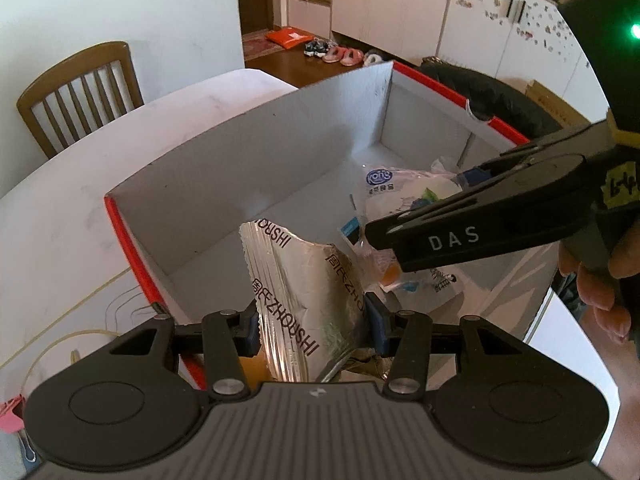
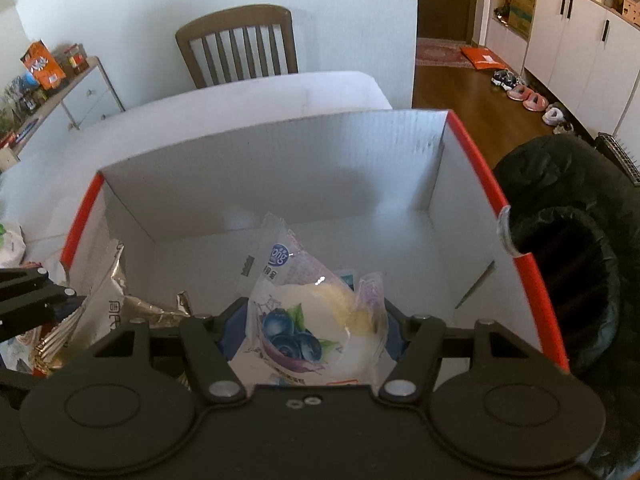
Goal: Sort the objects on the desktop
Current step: 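Carry the silver bag and blueberry bread bag over the red box, then open both grippers to drop the two bags into the box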
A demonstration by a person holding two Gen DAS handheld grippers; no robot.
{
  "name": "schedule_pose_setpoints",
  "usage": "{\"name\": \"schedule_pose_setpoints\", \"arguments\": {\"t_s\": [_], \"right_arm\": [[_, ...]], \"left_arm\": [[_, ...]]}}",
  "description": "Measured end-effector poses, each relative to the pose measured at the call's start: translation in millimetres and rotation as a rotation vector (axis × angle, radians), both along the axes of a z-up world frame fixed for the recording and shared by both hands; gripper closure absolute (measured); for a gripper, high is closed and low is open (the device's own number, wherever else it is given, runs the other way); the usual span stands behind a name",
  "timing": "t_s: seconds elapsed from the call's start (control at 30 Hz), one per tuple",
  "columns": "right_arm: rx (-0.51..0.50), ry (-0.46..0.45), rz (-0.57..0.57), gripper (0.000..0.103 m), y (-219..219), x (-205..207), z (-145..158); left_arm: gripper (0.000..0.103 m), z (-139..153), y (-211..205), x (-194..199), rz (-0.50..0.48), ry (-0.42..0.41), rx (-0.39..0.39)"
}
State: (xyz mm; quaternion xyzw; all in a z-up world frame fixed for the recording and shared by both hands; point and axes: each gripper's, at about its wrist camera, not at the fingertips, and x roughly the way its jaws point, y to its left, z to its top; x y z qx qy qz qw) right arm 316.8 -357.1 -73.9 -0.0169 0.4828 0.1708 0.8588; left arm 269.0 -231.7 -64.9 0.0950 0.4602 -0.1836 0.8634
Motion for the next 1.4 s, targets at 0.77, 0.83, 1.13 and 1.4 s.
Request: {"name": "schedule_pose_setpoints", "arguments": {"t_s": [0.77,0.83,1.13,1.4], "right_arm": [[-0.002,0.030,-0.028,0.026,-0.3,1.8,-4.7],[0.013,0.026,-0.033,0.024,-2.5,0.2,-1.6],[0.063,-0.014,-0.031,0.013,-11.2,-9.2,14.2],[0.102,-0.051,-0.007,0.009,-15.1,-18.9,26.7]], "left_arm": [[0.043,2.0,-2.0,-4.2,0.011,-0.027,-0.008],[0.042,4.9,-0.7,-7.0,0.017,-0.034,-0.022],[0.037,16.0,8.0,-15.7,0.062,-0.050,-0.068],[0.037,22.6,9.9,-28.6,0.066,-0.080,-0.064]]}}
